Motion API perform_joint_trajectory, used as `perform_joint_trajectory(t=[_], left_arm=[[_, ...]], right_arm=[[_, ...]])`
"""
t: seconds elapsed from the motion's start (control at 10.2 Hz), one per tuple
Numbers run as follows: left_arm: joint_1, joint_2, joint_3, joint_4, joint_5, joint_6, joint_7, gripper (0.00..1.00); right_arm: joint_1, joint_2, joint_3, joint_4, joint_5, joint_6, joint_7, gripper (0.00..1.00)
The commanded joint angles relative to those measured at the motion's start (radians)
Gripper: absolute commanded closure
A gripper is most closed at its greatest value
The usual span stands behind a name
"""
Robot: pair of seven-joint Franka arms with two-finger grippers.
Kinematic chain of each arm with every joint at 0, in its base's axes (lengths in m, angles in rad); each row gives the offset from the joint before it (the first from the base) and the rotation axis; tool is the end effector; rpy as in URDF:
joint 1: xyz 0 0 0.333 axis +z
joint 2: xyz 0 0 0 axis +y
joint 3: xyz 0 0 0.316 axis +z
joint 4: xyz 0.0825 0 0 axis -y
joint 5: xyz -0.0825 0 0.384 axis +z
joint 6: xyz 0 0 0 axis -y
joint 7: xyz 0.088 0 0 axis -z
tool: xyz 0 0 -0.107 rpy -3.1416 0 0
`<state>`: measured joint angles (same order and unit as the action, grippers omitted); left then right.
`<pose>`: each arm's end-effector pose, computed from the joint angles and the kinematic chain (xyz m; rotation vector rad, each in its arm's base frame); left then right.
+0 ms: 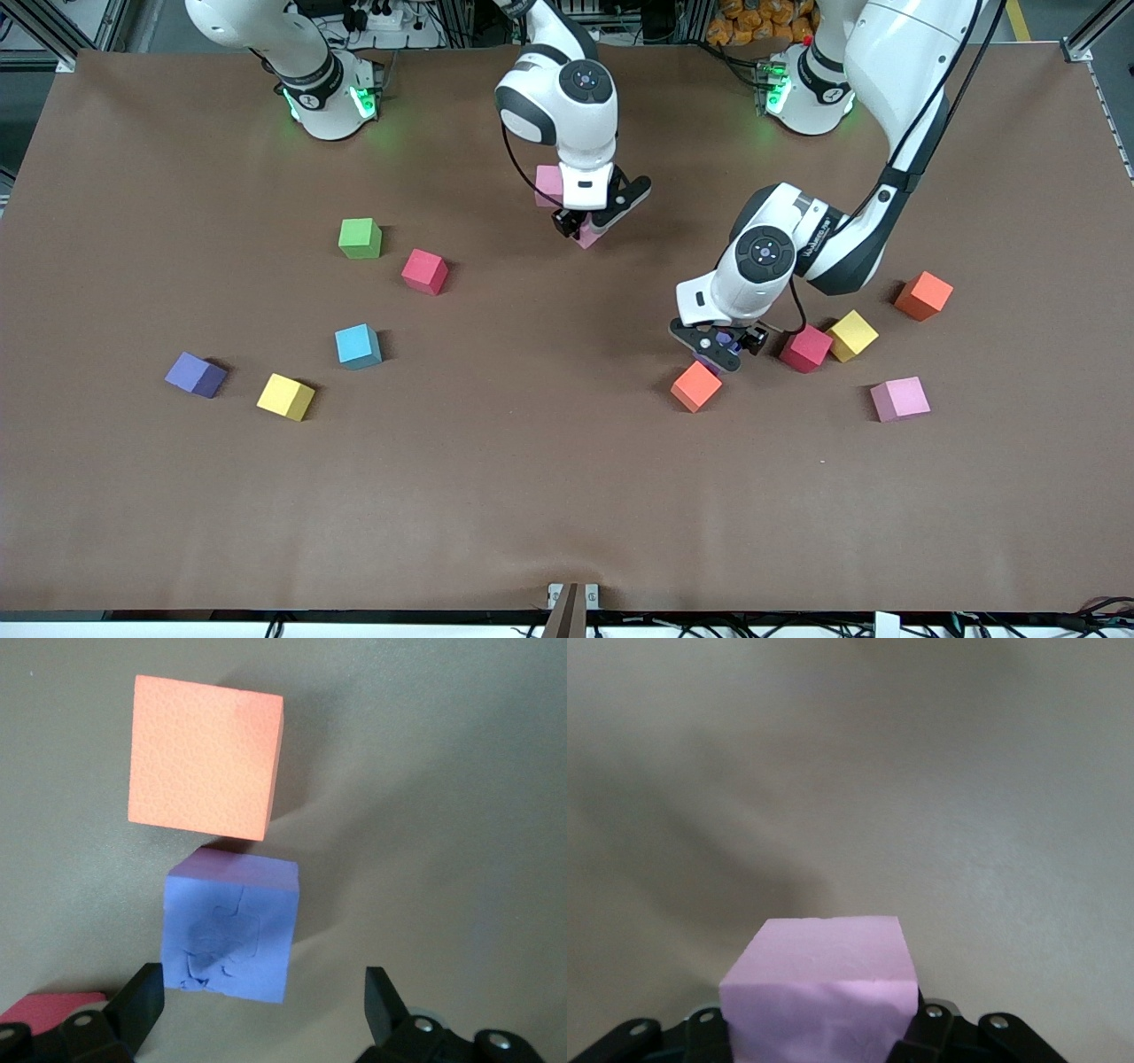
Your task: Form number 2 with 11 blocks
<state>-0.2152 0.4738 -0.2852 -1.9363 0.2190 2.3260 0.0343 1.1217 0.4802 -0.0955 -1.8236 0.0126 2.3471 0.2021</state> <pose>0.5456 -0.2862 0.2426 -2.9335 1.0115 0.0777 0.3339 0.5605 0.2777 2.8736 1.2613 0.0897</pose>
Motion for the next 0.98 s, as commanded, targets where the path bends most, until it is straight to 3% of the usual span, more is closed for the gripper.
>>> perform_joint_trajectory(t=[0.0,0.89], left_arm=[[-0.001,0.008,0.000,0.008,0.025,0.015,0.012,0.00],[0.013,0.005,0.001,0.002,0.023,0.015,0.013,0.00]], right_arm=[[0.050,0.001,-0.004,0.024,-0.014,-0.006,-0.125,0.46],[0.130,0.118,-0.001,0.130,-0.006,-0.018,-0.449,0.45]])
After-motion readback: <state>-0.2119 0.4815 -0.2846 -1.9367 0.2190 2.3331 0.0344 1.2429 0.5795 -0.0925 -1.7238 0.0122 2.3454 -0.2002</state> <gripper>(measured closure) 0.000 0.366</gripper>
